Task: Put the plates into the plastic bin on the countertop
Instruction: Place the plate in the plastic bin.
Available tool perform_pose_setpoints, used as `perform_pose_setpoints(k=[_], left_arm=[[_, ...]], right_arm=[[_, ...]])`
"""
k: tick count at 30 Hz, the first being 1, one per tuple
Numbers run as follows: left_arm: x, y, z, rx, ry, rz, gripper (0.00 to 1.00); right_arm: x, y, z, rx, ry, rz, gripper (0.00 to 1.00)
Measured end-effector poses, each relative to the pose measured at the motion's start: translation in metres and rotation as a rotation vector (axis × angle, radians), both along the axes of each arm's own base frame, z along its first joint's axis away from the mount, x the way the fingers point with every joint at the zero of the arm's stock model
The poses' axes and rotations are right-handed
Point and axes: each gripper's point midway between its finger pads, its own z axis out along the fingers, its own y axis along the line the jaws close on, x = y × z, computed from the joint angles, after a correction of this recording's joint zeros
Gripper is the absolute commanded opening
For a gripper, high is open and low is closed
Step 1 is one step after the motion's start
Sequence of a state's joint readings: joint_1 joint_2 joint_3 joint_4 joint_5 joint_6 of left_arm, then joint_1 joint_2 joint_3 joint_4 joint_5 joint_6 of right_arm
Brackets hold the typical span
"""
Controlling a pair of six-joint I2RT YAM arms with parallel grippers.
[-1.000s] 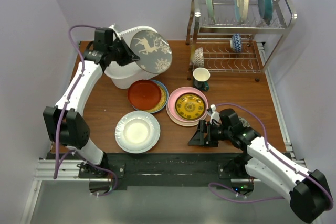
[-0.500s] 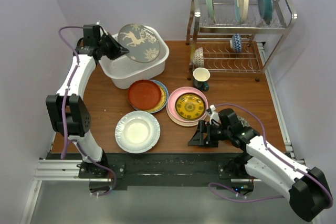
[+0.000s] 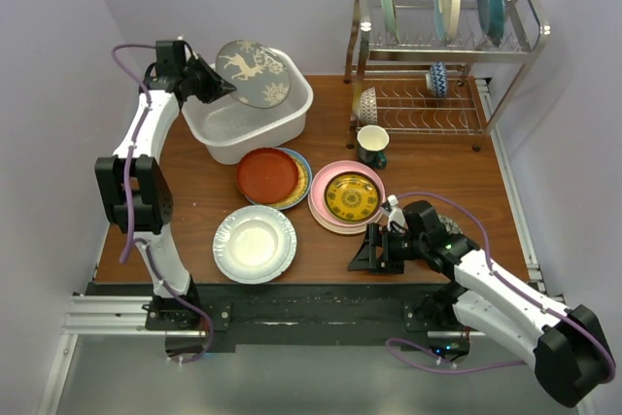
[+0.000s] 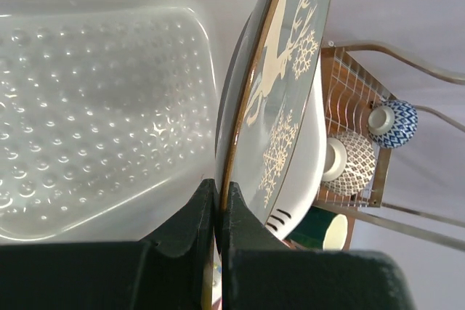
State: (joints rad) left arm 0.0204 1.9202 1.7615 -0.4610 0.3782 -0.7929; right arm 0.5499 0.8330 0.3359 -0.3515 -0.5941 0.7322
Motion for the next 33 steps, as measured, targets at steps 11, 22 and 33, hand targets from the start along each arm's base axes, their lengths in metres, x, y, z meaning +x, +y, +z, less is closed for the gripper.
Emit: perform_pose_setpoints(k=[11,22,33], left_arm=[[0.007,0.008,-0.043,0.046,0.091,-0.006,0.00],[0.005,0.008,-0.100,0.075,0.215,-0.048,0.00],[-0.001,0.004,-0.115,0.074,0.259,-0.103,0.28]], right_arm=[[0.000,0.000,0.000,0.000,0.000,0.000,0.86],[0.000,-0.001,-0.003,-0.008,0.011,0.000,0.86],[-0.001,-0.001,-0.004,-0.014,0.018,0.000,0.86]])
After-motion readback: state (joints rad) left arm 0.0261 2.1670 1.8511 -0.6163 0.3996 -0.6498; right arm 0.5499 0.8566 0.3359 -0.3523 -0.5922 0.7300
